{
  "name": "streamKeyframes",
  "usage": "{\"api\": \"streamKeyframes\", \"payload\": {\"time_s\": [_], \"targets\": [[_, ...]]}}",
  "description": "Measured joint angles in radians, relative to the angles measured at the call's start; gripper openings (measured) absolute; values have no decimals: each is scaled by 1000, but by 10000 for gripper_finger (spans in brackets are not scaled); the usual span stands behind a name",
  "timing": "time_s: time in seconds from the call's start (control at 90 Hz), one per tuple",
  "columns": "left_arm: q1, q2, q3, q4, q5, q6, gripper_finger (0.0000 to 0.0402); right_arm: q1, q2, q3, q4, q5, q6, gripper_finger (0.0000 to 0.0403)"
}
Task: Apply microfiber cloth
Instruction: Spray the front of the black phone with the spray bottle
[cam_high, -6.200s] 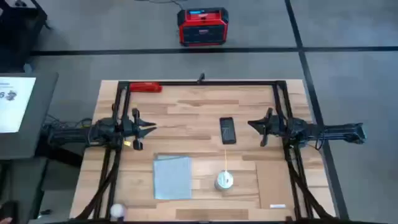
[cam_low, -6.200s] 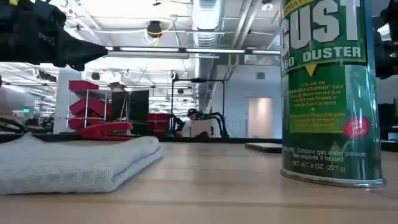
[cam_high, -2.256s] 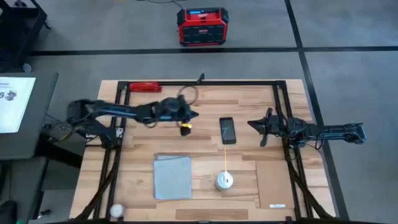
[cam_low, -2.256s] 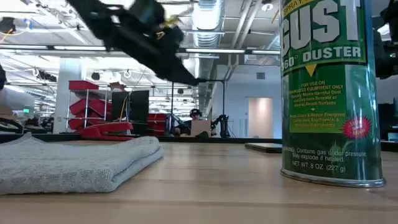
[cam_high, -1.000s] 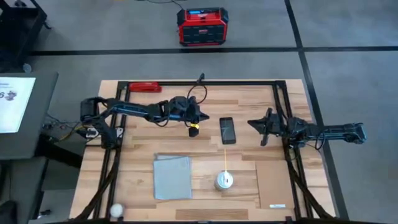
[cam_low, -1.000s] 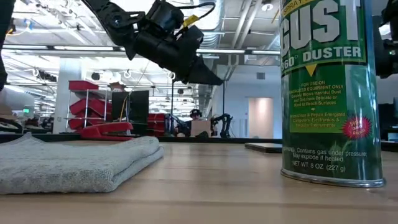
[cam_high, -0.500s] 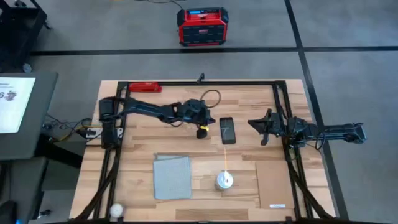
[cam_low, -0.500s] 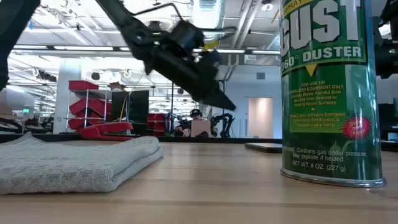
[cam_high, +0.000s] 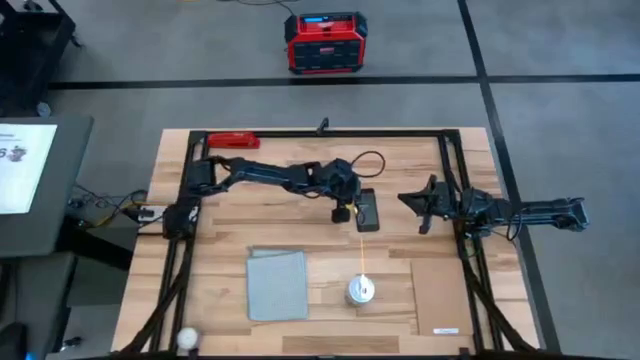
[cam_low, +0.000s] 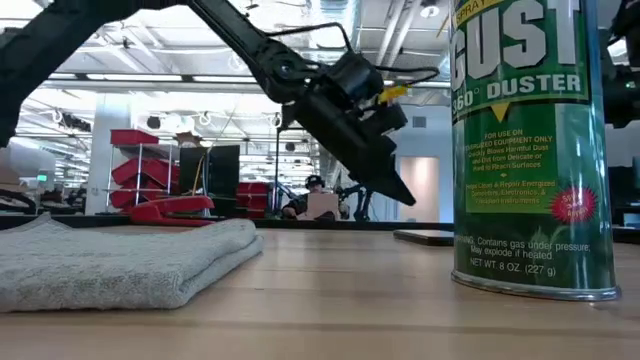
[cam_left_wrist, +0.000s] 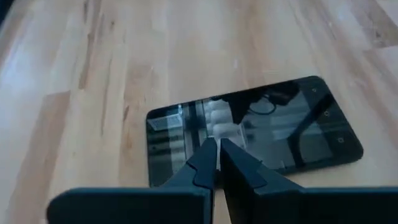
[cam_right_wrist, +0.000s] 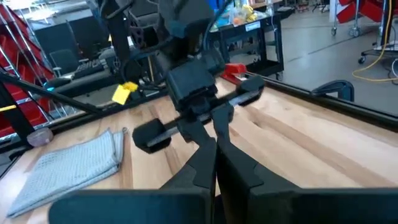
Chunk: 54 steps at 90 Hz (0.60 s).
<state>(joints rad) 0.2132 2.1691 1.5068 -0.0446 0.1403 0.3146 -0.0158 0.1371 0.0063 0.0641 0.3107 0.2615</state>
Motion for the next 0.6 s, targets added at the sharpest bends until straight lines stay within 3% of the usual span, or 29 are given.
{"api": "streamKeyframes", "payload": {"time_s": [0.378, 0.6], "targets": [[-37, 117, 56, 22, 11, -45, 0, 0, 0, 0, -6, -1, -8, 0], [-40, 116, 57, -32, 12, -74, 0, 0, 0, 0, -11, -1, -8, 0]]}}
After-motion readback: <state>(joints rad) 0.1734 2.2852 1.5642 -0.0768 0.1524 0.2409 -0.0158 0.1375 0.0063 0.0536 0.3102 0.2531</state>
